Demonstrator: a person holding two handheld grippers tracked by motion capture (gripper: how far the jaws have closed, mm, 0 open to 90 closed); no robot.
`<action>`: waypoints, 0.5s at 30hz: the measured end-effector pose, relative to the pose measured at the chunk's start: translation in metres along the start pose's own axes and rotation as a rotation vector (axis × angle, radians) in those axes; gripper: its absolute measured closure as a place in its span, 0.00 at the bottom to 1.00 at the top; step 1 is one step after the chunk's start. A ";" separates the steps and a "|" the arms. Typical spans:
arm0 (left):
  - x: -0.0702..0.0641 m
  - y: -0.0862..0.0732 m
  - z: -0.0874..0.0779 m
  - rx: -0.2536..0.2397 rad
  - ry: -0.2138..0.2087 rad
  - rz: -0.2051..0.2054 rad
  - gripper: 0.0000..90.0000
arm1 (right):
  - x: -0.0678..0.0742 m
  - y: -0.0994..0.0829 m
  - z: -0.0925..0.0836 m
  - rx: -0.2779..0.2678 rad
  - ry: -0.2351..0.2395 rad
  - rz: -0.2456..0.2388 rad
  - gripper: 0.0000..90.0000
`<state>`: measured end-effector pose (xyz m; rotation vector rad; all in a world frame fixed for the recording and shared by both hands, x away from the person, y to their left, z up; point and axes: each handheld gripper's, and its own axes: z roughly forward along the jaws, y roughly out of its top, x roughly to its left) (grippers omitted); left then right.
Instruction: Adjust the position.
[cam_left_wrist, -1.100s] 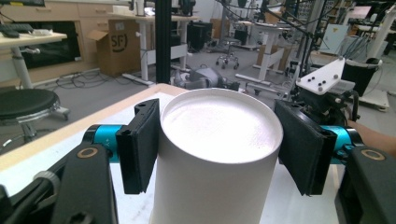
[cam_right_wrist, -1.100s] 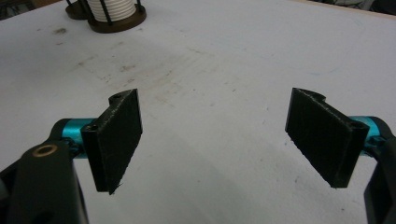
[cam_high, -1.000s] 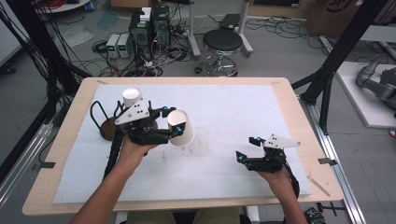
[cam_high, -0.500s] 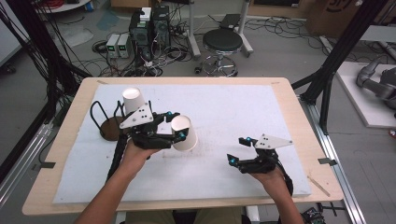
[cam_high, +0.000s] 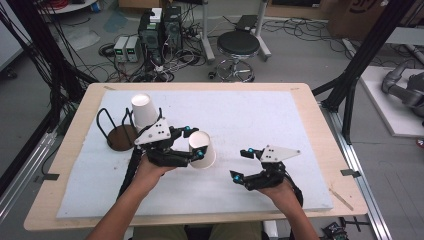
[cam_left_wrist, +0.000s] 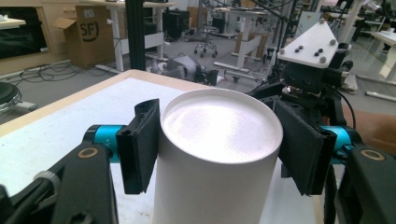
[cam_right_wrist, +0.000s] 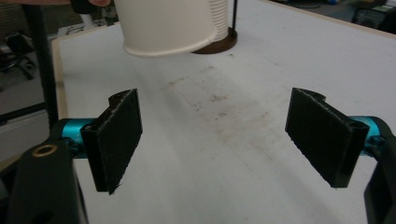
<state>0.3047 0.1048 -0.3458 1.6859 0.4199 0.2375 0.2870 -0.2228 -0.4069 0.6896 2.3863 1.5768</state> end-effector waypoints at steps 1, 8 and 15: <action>0.000 0.000 0.000 0.005 -0.005 0.001 0.38 | 0.000 0.001 0.004 -0.004 0.012 -0.006 0.21; -0.006 -0.002 0.007 0.037 -0.030 0.022 0.39 | 0.006 0.013 0.022 -0.006 0.073 -0.034 0.21; -0.012 -0.004 0.017 0.048 -0.054 0.034 0.39 | 0.011 0.020 0.034 -0.001 0.109 -0.061 0.21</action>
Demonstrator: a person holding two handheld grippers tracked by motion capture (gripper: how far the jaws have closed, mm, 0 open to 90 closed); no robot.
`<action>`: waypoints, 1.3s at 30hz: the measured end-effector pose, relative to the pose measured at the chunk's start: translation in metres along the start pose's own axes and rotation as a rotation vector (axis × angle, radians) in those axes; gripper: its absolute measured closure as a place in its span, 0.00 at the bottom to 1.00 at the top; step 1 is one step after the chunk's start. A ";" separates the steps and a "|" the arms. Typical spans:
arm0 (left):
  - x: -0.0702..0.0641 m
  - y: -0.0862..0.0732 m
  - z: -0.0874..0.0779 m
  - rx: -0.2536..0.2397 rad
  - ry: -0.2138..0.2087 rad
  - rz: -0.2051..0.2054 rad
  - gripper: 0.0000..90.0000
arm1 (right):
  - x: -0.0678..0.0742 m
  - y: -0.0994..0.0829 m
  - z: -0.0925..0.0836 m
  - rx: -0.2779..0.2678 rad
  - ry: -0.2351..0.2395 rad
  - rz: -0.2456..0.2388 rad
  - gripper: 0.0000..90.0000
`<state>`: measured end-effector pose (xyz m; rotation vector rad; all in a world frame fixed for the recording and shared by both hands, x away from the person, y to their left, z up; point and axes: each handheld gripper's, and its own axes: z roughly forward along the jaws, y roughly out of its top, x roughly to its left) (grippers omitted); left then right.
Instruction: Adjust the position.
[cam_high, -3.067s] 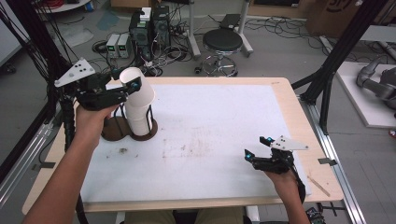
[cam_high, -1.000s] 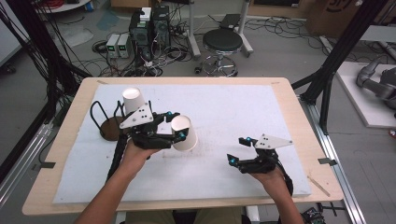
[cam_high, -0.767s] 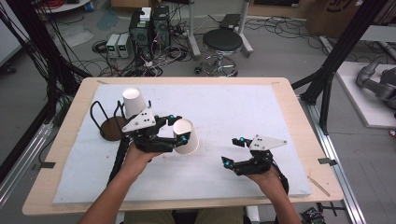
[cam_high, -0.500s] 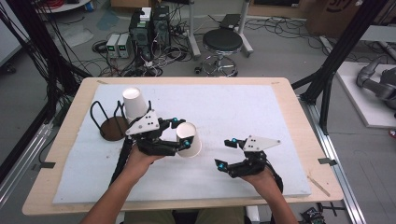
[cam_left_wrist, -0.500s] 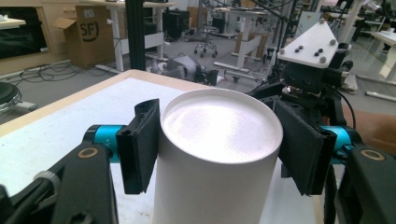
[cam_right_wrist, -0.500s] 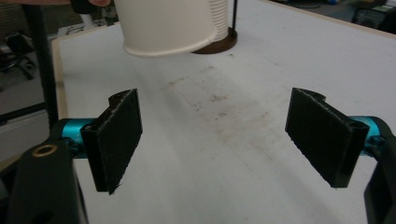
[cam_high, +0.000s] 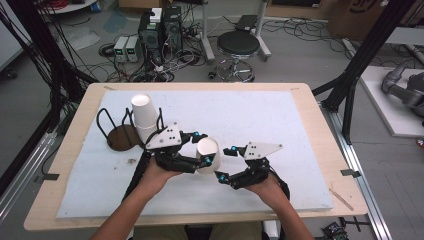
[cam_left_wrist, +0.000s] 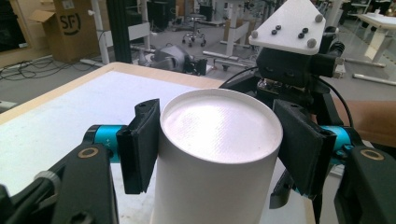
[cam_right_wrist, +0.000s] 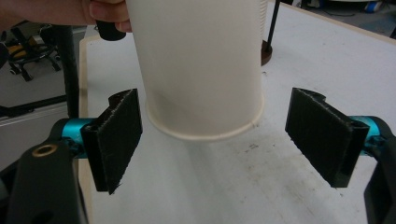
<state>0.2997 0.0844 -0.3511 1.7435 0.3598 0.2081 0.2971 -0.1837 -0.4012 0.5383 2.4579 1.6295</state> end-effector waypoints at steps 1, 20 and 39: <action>-0.001 0.000 0.001 0.001 -0.005 0.000 0.39 | 0.000 0.000 0.000 -0.002 -0.002 -0.004 0.21; -0.009 0.001 0.018 -0.030 -0.077 -0.012 0.39 | 0.005 -0.002 0.007 -0.006 0.015 -0.028 0.21; -0.010 -0.005 0.017 -0.002 -0.078 -0.006 0.38 | 0.004 -0.001 0.005 0.055 0.013 -0.086 0.31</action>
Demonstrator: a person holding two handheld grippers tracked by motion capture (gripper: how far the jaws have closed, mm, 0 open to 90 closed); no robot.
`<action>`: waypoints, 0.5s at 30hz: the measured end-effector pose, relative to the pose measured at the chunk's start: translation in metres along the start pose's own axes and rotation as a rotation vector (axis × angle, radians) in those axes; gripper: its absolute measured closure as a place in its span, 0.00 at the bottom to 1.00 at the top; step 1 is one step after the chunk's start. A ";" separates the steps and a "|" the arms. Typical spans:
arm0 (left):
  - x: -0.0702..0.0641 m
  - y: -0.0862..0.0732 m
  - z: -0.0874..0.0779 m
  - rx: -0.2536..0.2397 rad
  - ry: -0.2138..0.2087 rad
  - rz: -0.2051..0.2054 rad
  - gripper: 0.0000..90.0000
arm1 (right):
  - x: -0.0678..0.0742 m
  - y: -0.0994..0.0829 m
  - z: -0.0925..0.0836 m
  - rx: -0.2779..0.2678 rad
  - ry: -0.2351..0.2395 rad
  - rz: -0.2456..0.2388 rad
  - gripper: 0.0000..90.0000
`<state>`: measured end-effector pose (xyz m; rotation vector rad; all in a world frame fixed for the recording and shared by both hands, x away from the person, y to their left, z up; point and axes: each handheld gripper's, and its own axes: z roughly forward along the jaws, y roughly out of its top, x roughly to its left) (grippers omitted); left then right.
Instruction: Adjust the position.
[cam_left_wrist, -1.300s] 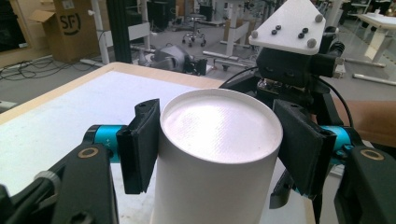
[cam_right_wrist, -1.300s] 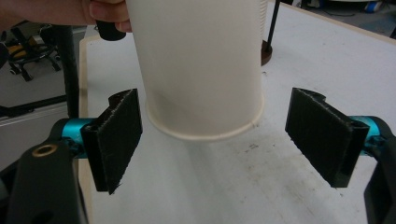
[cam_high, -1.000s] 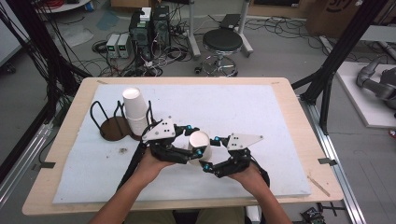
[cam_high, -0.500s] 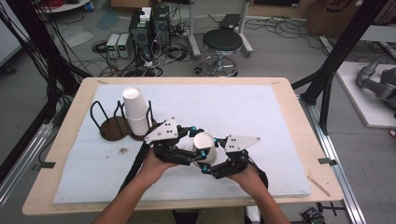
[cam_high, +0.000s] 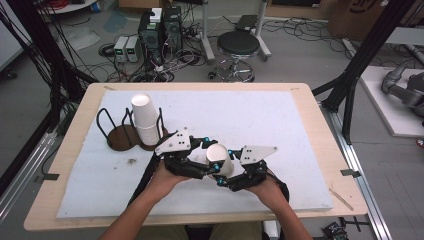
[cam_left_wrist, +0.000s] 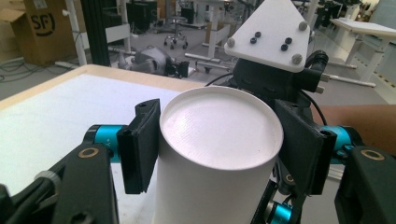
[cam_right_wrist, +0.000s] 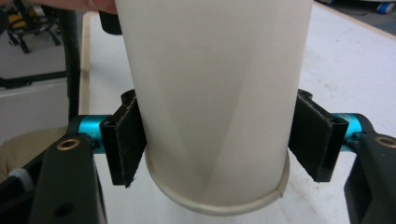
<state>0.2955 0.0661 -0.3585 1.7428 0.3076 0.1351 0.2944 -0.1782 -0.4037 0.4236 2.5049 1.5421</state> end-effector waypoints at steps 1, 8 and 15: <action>0.000 -0.001 0.000 0.008 -0.002 0.005 0.38 | 0.000 0.000 0.000 0.012 0.005 -0.002 0.31; 0.003 -0.001 -0.003 0.042 -0.020 -0.040 0.19 | -0.003 0.000 0.000 0.079 0.039 -0.010 0.31; 0.005 0.002 -0.010 0.134 -0.058 0.007 0.19 | -0.006 0.000 -0.002 0.145 0.059 -0.023 0.31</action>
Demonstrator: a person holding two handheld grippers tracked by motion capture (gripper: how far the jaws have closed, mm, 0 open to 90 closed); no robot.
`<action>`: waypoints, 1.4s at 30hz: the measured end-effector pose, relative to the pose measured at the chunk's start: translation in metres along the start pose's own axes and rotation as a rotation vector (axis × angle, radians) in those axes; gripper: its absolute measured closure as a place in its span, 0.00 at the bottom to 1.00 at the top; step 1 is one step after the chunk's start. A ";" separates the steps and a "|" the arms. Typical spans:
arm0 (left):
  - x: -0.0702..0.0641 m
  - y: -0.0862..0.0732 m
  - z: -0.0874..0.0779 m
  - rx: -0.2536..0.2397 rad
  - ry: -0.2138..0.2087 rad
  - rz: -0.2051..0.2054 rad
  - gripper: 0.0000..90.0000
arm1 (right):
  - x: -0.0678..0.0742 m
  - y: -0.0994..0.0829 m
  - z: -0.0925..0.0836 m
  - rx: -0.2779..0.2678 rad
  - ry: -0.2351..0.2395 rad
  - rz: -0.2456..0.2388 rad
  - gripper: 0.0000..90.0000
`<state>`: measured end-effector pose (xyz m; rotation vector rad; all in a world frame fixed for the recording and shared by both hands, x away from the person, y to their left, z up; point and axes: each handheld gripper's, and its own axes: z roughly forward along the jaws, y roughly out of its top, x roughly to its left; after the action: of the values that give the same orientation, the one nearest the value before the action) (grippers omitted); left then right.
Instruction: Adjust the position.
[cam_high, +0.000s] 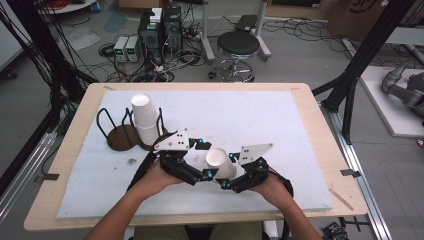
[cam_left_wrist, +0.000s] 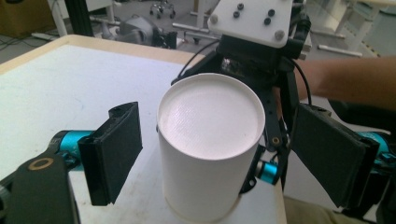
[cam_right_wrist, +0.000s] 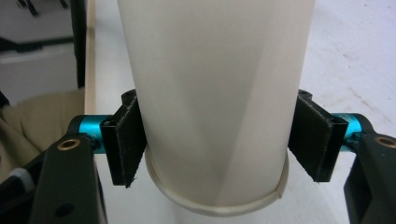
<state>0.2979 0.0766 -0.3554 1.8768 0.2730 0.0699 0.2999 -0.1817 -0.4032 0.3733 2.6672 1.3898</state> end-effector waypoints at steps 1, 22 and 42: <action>0.000 0.000 -0.001 0.005 -0.002 0.007 0.19 | 0.000 0.001 -0.001 0.016 -0.004 -0.014 0.31; 0.002 -0.003 -0.005 0.046 0.001 0.008 0.19 | -0.001 0.050 -0.012 0.287 -0.042 -0.198 0.31; 0.002 -0.010 0.008 0.173 -0.038 0.017 0.30 | 0.013 0.055 0.011 0.430 -0.042 -0.272 0.31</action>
<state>0.3003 0.0727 -0.3672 2.0503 0.2430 0.0224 0.2986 -0.1394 -0.3647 0.0650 2.8350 0.7242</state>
